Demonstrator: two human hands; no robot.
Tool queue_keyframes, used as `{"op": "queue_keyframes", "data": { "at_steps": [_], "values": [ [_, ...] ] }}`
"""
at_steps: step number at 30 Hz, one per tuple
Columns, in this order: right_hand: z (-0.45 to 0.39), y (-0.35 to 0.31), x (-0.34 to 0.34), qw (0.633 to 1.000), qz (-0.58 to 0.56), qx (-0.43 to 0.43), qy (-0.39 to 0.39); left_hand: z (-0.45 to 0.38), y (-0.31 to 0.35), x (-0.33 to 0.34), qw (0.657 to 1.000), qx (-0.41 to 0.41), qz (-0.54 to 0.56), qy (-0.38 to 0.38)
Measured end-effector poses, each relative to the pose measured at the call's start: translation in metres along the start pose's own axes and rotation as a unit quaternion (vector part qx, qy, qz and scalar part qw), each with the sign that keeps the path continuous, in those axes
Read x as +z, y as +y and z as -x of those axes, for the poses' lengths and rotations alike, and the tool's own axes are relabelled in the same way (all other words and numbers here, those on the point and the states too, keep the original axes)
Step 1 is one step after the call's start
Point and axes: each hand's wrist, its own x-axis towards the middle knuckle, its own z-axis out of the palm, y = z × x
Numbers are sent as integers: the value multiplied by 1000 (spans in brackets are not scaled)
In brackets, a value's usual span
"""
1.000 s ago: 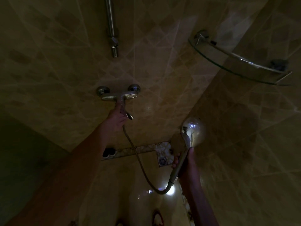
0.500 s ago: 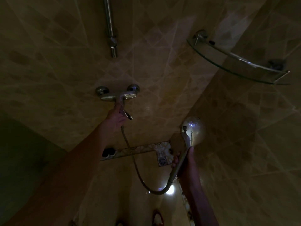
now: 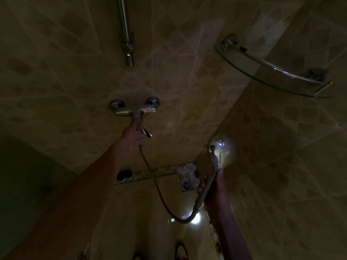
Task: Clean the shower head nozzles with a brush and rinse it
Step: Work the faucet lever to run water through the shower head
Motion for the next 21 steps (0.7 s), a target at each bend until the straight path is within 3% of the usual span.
{"op": "queue_keyframes", "data": {
  "at_steps": [5,21],
  "values": [
    [-1,0,-3,999,39,3,1,3,0,2,1000,-4,2,-1],
    [-12,3,-3,1000,-9,6,1,10,2,4,1000,7,-8,2]
  ]
}}
